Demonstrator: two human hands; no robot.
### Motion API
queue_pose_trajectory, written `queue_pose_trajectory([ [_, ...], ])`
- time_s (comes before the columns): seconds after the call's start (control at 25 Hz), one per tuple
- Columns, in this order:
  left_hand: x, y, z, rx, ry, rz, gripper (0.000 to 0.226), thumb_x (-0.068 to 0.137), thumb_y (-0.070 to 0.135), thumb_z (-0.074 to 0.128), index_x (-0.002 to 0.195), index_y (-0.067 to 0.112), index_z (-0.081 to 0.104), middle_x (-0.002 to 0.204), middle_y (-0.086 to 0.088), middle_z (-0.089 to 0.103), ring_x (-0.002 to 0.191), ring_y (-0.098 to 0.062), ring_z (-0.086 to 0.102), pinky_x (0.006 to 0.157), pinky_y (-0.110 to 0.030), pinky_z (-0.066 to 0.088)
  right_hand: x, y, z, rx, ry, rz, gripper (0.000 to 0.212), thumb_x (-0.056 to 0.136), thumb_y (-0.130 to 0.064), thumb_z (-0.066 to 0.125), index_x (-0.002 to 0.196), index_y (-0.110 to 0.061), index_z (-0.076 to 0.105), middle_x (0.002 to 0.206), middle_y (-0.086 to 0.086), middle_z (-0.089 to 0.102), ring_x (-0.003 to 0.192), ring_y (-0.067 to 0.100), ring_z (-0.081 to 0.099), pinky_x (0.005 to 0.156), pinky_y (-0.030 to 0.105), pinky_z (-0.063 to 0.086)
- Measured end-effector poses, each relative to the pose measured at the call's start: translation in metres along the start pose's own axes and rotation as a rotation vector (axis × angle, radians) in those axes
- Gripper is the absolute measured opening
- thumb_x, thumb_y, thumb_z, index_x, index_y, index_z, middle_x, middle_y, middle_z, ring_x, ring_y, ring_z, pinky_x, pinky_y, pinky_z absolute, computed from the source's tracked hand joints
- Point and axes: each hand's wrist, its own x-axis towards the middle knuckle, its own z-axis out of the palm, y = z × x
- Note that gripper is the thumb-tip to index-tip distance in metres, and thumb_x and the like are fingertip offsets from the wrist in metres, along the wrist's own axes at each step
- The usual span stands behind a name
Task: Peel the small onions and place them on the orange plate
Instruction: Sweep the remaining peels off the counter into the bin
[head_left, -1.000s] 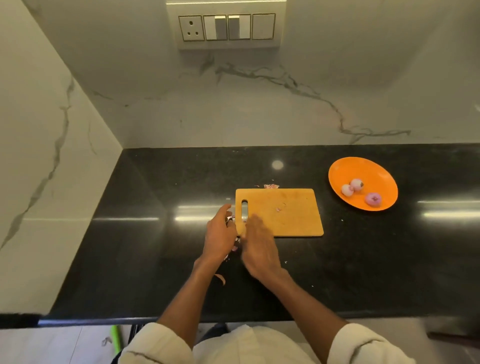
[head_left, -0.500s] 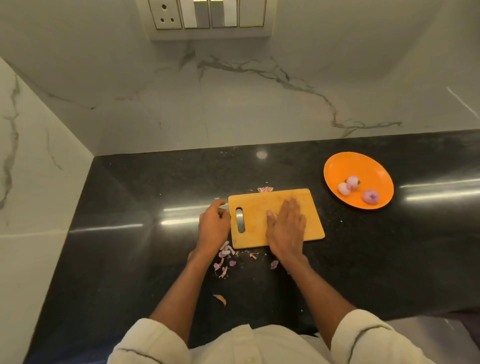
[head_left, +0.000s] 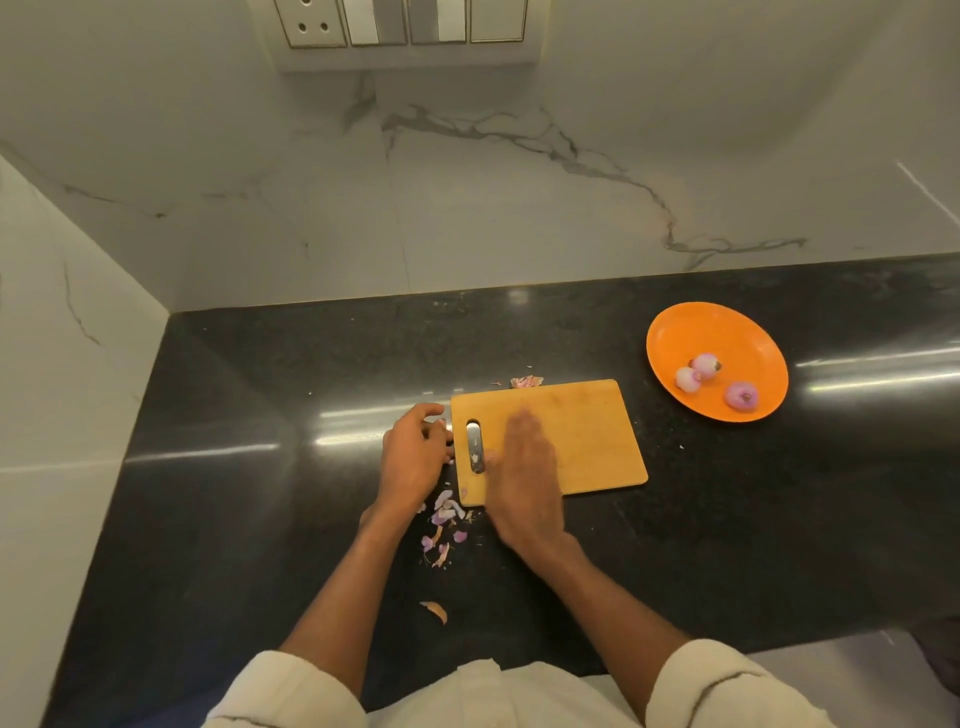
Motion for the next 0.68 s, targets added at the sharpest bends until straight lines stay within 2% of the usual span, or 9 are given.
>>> queue_pose_trajectory([
  [0.08, 0.006, 0.000, 0.000, 0.020, 0.021, 0.018, 0.025, 0.108, 0.014, 0.057, 0.130, 0.016, 0.069, 0.093, 0.001, 0.078, 0.080, -0.013, 0.078, 0.083, -0.044, 0.067, -0.015, -0.018, 0.013, 0.070, -0.082, -0.305, 0.057, 0.111, -0.030, 0.040, 0.164, -0.017, 0.025, 0.172, 0.006, 0.027, 0.161, 0.019, 0.020, 0.130, 0.047, 0.025],
  [0.12, 0.008, 0.000, -0.001, 0.034, 0.028, 0.026, 0.024, 0.107, 0.013, 0.057, 0.127, 0.017, 0.071, 0.093, 0.001, 0.078, 0.080, -0.014, 0.077, 0.083, -0.046, 0.066, -0.009, -0.018, 0.009, 0.096, -0.048, -0.362, 0.051, 0.111, -0.024, 0.042, 0.161, -0.017, 0.034, 0.167, 0.006, 0.036, 0.158, 0.018, 0.027, 0.127, 0.047, 0.030],
  [0.16, 0.010, 0.000, -0.003, 0.046, 0.026, 0.025, 0.024, 0.107, 0.014, 0.057, 0.126, 0.019, 0.071, 0.095, 0.002, 0.077, 0.082, -0.014, 0.077, 0.084, -0.047, 0.066, 0.005, -0.013, 0.003, 0.110, 0.049, -0.329, 0.048, 0.108, -0.019, 0.046, 0.156, -0.017, 0.042, 0.162, 0.006, 0.044, 0.153, 0.018, 0.035, 0.124, 0.047, 0.034],
  [0.24, 0.012, 0.004, -0.003, 0.109, 0.016, 0.013, 0.025, 0.107, 0.016, 0.057, 0.126, 0.020, 0.071, 0.102, 0.001, 0.077, 0.087, -0.015, 0.076, 0.087, -0.046, 0.065, 0.036, 0.002, -0.017, 0.054, 0.233, -0.041, 0.047, 0.103, -0.014, 0.055, 0.150, -0.016, 0.047, 0.153, 0.009, 0.049, 0.146, 0.023, 0.042, 0.119, 0.049, 0.040],
  [0.36, 0.016, 0.008, 0.008, 0.221, -0.024, 0.003, 0.026, 0.105, 0.016, 0.059, 0.126, 0.015, 0.074, 0.113, -0.002, 0.078, 0.092, -0.016, 0.073, 0.087, -0.041, 0.064, 0.061, 0.030, -0.038, -0.123, 0.223, 0.434, 0.059, 0.104, -0.032, 0.059, 0.156, -0.016, 0.036, 0.167, 0.017, 0.029, 0.156, 0.038, 0.025, 0.123, 0.056, 0.030],
  [0.44, 0.012, 0.012, 0.021, 0.249, -0.010, -0.016, 0.022, 0.105, 0.015, 0.059, 0.118, 0.012, 0.075, 0.108, -0.004, 0.078, 0.082, -0.012, 0.068, 0.071, -0.029, 0.056, 0.063, 0.040, -0.038, -0.131, 0.166, 0.521, 0.068, 0.104, -0.042, 0.057, 0.160, -0.017, 0.027, 0.172, 0.019, 0.016, 0.159, 0.042, 0.015, 0.125, 0.061, 0.022],
  [0.52, 0.007, 0.016, 0.031, 0.232, 0.023, -0.069, 0.019, 0.103, 0.014, 0.058, 0.092, 0.006, 0.071, 0.083, -0.012, 0.073, 0.067, -0.016, 0.060, 0.059, -0.031, 0.045, 0.062, 0.047, -0.039, -0.112, 0.183, 0.592, 0.077, 0.102, -0.049, 0.058, 0.162, -0.017, 0.023, 0.171, 0.021, 0.013, 0.158, 0.044, 0.015, 0.122, 0.064, 0.022],
  [0.6, 0.005, 0.020, 0.040, 0.176, 0.012, -0.165, 0.029, 0.102, 0.015, 0.059, 0.074, 0.007, 0.059, 0.067, -0.011, 0.059, 0.061, -0.019, 0.050, 0.055, -0.033, 0.038, 0.062, 0.052, -0.044, -0.094, 0.213, 0.691, 0.079, 0.100, -0.054, 0.060, 0.161, -0.017, 0.025, 0.167, 0.021, 0.020, 0.154, 0.043, 0.023, 0.118, 0.064, 0.027],
  [0.68, 0.006, 0.028, 0.046, 0.079, -0.033, -0.231, 0.028, 0.097, 0.027, 0.063, 0.075, 0.011, 0.058, 0.071, -0.008, 0.057, 0.068, -0.023, 0.054, 0.054, -0.030, 0.039, 0.062, 0.054, -0.049, -0.112, 0.230, 0.705, 0.074, 0.099, -0.054, 0.061, 0.158, -0.019, 0.032, 0.161, 0.018, 0.030, 0.146, 0.040, 0.033, 0.114, 0.061, 0.031],
])
